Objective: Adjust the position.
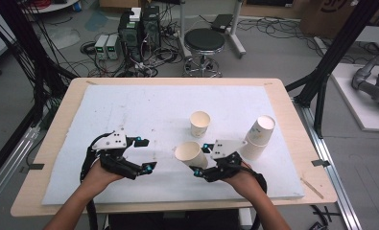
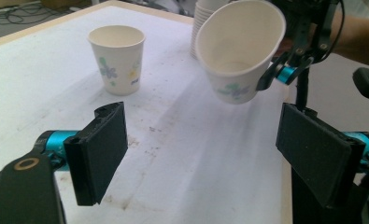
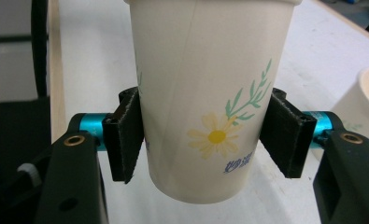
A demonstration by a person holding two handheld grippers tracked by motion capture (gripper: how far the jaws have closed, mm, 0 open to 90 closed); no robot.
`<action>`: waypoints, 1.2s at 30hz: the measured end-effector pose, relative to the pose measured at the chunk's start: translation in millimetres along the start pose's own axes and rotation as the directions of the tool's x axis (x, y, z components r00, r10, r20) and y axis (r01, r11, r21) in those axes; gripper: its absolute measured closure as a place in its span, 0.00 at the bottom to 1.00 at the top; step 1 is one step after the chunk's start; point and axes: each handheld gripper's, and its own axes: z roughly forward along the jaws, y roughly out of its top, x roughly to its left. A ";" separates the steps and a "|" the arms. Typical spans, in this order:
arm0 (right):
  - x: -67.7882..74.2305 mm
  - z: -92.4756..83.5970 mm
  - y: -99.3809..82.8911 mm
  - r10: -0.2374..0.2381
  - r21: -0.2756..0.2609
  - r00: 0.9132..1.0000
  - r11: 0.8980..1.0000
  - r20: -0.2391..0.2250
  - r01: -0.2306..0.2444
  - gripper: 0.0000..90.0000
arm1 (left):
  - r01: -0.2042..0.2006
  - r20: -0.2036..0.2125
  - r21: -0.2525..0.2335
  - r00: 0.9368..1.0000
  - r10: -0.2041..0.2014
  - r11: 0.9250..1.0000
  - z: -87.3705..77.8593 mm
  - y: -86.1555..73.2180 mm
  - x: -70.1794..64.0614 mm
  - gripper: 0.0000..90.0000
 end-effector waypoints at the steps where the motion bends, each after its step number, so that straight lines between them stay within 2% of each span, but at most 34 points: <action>1: -0.4 -2.2 -2.9 0.018 -0.018 1.000 1.000 0.000 -0.018 0.41 | 0.004 -0.006 -0.005 1.000 -0.004 1.000 -0.4 -3.2 1.1 0.19; 6: -2.3 -10.3 -14.9 0.062 -0.073 0.998 0.996 0.023 -0.060 0.40 | 0.041 -0.025 -0.049 0.999 -0.042 0.998 -2.5 -16.7 4.4 0.19; 12: -2.7 -15.8 -25.7 0.109 -0.135 0.993 0.985 0.037 -0.103 0.40 | 0.054 -0.055 -0.093 0.997 -0.059 0.994 -3.8 -31.1 5.6 0.19; 21: -4.5 -19.0 -32.4 0.130 -0.199 0.990 0.973 0.048 -0.118 0.40 | 0.053 -0.088 -0.125 0.994 -0.064 0.991 -6.0 -45.2 5.6 0.20; 36: -6.9 -25.1 -37.0 0.161 -0.268 0.983 0.954 0.087 -0.133 0.40 | 0.046 -0.152 -0.161 0.986 -0.071 0.986 -15.5 -52.5 9.1 0.21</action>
